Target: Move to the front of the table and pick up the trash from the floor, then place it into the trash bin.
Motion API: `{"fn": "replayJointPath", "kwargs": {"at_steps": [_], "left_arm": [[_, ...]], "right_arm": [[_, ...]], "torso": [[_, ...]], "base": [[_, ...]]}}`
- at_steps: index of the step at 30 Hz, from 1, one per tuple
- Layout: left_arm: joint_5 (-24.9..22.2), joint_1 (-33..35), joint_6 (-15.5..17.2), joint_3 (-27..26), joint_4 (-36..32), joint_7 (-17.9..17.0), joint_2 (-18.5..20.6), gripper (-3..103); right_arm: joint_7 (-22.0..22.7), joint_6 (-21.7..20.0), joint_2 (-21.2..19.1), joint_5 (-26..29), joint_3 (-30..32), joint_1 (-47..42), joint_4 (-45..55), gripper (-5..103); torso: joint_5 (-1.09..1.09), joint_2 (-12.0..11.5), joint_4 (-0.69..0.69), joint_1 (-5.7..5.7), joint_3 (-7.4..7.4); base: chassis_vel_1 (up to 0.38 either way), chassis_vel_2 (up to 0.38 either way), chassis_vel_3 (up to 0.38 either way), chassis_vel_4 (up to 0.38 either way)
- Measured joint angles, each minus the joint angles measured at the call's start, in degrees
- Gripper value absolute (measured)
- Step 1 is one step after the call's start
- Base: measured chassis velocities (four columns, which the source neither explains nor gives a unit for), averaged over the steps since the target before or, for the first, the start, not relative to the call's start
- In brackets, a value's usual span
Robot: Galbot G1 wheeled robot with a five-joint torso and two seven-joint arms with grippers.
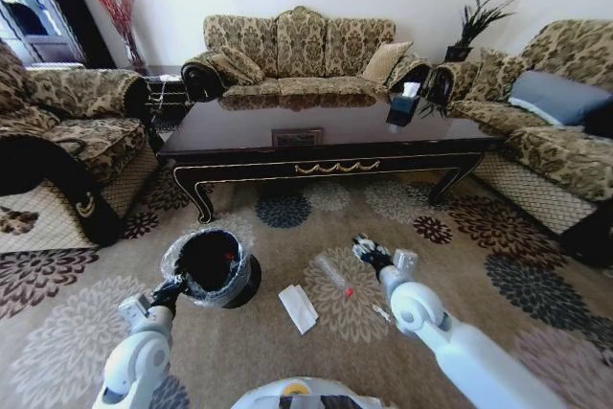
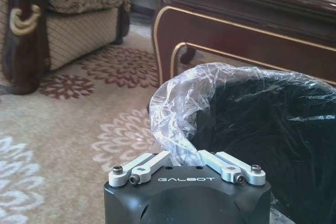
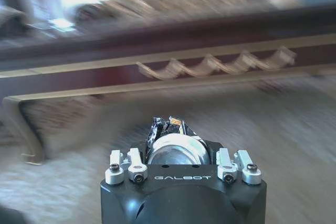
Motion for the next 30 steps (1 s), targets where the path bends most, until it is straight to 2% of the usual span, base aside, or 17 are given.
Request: {"fn": "replayJointPath", "kwargs": {"at_steps": [2, 6, 7, 11, 13, 16, 18, 22, 23, 26, 27, 30], "left_arm": [[0.1, 0.0, 0.0, 0.2, 0.0, 0.0, 0.0, 3], [0.5, -0.6, 0.2, 1.3, -0.2, 0.0, 0.1, 3], [0.5, -0.6, 0.2, 1.3, -0.2, 0.0, 0.1, 3], [0.2, -1.6, 0.2, 1.4, -0.2, 0.1, -0.3, 3], [0.2, -1.7, 0.2, 1.4, -0.3, 0.1, -0.4, 3], [0.1, -2.1, 0.3, 1.8, -0.6, 0.2, -0.8, 3], [0.1, -2.2, 0.3, 1.8, -0.7, 0.2, -1.0, 3], [-0.6, -3.1, 0.3, 1.8, -1.1, 0.3, -1.6, 3], [-0.6, -3.1, 0.3, 1.8, -1.1, 0.3, -1.6, 3], [-0.9, -3.9, 0.4, 1.8, -0.9, 0.3, -1.8, 3], [-0.9, -3.9, 0.4, 1.8, -0.9, 0.3, -1.8, 3], [-0.9, -4.5, 0.4, 2.1, 0.1, 0.3, -1.9, 3]], "right_arm": [[-0.7, 0.4, -0.5, 0.0, -1.0, 0.9, 0.3, 57], [-7.4, 3.6, -3.2, 0.9, -10.0, 10.4, 3.4, 57], [-7.4, 3.6, -3.2, 0.9, -10.0, 10.4, 3.4, 57], [-13.0, 5.8, -4.1, 2.9, -18.7, 22.9, 6.0, 57], [-13.4, 6.0, -4.1, 3.1, -19.7, 24.3, 6.1, 57], [-15.8, 7.8, -3.1, 3.6, -27.1, 33.5, 5.8, 57], [-16.1, 8.0, -2.7, 3.6, -28.5, 35.2, 5.5, 57], [-16.8, 10.5, 2.7, 3.7, -40.1, 47.9, 1.4, 57], [-16.8, 10.5, 2.7, 3.7, -40.1, 47.9, 1.4, 57], [-17.7, 12.4, 7.7, 3.8, -46.4, 52.6, -4.1, 57], [-17.7, 12.4, 7.7, 3.8, -46.4, 52.6, -4.1, 57], [-19.0, 14.1, 11.0, 3.4, -50.4, 54.5, -9.2, 57]], "torso": [[0.00, 0.0, 0.00, 0.00, 0.00], [0.02, 0.0, -0.01, 0.00, 0.00], [0.02, 0.0, -0.01, 0.00, 0.00], [0.00, 0.0, 0.00, 0.00, 0.00], [0.01, 0.0, 0.00, 0.00, 0.00], [0.00, 0.0, 0.00, 0.00, 0.00], [0.01, 0.0, -0.01, 0.00, 0.00], [-0.01, 0.0, 0.01, 0.00, 0.00], [-0.01, 0.0, 0.01, 0.00, 0.00], [0.01, 0.0, 0.02, 0.00, 0.00], [0.01, 0.0, 0.02, 0.00, 0.00], [0.00, 0.0, -0.01, 0.00, 0.00]], "base": [[0.000, 0.000, 0.000, 0.000], [0.000, 0.000, 0.000, 0.000], [0.000, 0.000, 0.000, 0.000], [0.000, 0.000, 0.000, 0.000], [0.000, 0.000, 0.000, 0.000], [0.000, 0.000, 0.000, 0.000], [0.000, 0.000, 0.000, 0.000], [0.000, 0.000, 0.000, 0.000], [0.000, 0.000, 0.000, 0.000], [0.000, 0.000, 0.000, 0.000], [0.000, 0.000, 0.000, 0.000], [0.000, 0.000, 0.000, 0.000]]}}
